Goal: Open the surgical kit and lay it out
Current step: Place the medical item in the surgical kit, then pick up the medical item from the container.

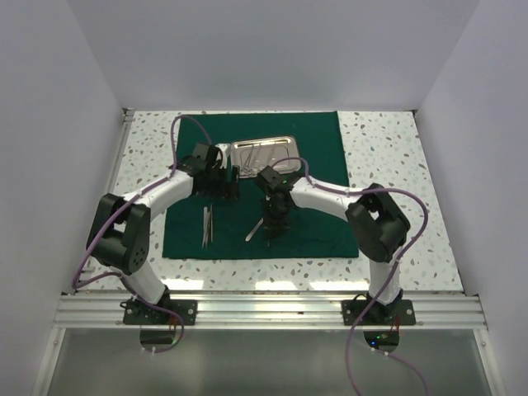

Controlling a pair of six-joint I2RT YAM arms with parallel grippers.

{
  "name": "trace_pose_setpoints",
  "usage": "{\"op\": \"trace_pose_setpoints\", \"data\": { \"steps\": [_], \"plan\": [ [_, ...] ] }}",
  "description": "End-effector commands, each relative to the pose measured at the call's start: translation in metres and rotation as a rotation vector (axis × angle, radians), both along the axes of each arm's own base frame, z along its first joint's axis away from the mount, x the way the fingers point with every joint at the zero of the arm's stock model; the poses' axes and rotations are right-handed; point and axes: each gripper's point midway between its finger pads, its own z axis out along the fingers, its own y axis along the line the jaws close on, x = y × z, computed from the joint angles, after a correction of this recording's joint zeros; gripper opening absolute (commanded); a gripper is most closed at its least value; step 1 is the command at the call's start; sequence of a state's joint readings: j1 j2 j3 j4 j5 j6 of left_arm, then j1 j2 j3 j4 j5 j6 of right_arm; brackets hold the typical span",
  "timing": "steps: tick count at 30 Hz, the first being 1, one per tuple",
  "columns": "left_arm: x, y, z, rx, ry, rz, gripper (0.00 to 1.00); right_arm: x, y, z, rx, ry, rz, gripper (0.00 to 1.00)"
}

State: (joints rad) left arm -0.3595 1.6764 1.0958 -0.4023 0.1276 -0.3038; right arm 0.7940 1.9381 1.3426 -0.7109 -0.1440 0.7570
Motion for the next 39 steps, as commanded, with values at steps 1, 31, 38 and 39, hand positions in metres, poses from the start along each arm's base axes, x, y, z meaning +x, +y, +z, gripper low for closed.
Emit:
{"op": "trace_pose_setpoints", "data": {
  "steps": [1,31,38,39],
  "plan": [
    [0.016,-0.01,0.017,-0.037,-0.064,-0.001,0.88,0.014,-0.002,0.043,0.002,-0.108,0.046,0.0],
    [-0.016,0.025,0.084,0.003,-0.165,0.117,0.89,0.28,-0.033,0.078,0.057,-0.403,-0.214,0.0],
    [-0.033,0.03,0.092,-0.015,-0.168,0.135,0.89,0.311,-0.03,0.055,0.134,-0.417,-0.25,0.0],
    [-0.033,0.036,0.09,0.01,-0.169,0.154,0.89,0.311,-0.03,0.046,0.143,-0.396,-0.253,0.0]
  ]
}}
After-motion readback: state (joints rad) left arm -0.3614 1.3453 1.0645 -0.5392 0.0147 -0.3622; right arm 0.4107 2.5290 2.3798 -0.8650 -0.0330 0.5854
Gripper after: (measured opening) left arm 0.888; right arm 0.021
